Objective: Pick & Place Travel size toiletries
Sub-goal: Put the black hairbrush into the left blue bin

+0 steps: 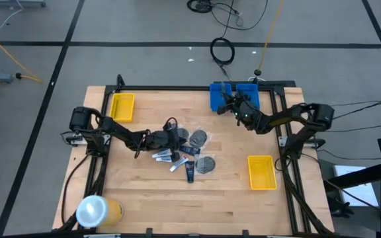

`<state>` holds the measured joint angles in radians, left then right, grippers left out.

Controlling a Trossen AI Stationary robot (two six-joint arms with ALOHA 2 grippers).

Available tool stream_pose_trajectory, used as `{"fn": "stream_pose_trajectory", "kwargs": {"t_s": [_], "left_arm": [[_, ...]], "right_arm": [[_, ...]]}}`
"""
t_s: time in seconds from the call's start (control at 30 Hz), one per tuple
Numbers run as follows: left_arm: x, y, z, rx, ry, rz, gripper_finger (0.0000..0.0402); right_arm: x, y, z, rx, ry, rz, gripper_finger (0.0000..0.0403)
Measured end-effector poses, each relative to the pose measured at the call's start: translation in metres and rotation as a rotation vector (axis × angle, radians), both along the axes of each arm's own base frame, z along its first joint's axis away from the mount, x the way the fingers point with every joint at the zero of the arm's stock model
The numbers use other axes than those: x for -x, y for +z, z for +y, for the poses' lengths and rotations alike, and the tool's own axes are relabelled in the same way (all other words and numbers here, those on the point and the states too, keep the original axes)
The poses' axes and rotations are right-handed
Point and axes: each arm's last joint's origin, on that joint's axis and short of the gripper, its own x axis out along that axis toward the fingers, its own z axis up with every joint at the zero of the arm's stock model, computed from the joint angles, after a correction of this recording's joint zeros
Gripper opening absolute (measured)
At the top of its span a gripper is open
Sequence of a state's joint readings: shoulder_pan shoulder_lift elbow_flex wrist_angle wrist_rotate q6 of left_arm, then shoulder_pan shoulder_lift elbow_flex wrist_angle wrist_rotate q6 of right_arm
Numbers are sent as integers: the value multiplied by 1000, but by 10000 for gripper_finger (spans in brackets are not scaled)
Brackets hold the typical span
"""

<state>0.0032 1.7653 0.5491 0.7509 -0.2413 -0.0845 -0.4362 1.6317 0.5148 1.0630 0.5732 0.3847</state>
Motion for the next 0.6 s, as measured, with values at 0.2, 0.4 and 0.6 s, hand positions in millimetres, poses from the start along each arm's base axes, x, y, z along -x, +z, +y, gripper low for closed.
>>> {"fn": "stream_pose_trajectory", "kwargs": {"t_s": [0.2, 0.4, 0.6], "left_arm": [[0, 0, 0, 0, 0, 0, 26], [0, 0, 0, 0, 0, -1, 26], [0, 0, 0, 2, 1, -1, 26]], "right_arm": [[-2, -21, -5, -81, -28, -38, 0], [-5, -30, -7, -78, -29, -86, 0], [-5, -35, -7, -112, -39, -74, 2]]}}
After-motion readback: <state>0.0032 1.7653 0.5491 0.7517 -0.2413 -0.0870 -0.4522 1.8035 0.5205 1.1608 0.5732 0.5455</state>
